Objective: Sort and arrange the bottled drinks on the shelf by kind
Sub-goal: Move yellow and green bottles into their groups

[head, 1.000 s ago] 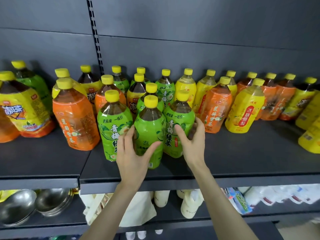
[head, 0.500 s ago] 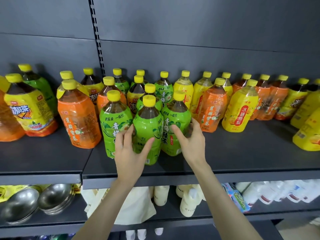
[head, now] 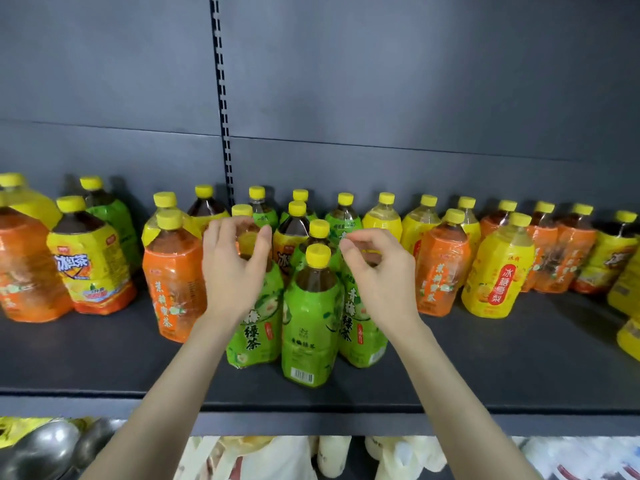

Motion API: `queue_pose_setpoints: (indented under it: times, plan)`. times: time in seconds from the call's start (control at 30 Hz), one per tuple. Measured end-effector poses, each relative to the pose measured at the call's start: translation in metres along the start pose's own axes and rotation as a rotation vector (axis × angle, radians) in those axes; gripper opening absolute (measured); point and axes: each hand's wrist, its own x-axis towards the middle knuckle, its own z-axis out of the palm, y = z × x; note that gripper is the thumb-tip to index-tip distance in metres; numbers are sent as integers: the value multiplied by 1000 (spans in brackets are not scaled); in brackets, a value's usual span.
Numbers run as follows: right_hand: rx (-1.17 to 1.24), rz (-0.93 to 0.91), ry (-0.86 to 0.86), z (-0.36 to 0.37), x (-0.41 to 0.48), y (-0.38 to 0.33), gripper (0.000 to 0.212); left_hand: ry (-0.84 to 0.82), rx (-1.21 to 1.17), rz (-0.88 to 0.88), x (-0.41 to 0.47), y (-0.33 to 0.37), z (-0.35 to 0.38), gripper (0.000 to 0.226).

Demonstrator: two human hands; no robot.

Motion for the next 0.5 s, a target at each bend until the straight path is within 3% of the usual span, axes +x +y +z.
queue_pose_setpoints:
  times: [0.13,0.3,0.5]
  plan:
    - [-46,-28,-89,26,45,-5,9,-168,-61,-45,38,-14,7,21]
    - [-156,105,-278,63,99,7,25,-689,-389,-145,57,-29,11,44]
    - [-349,229,-567,98,141,28,47,-648,-505,-155,53,-43,12,56]
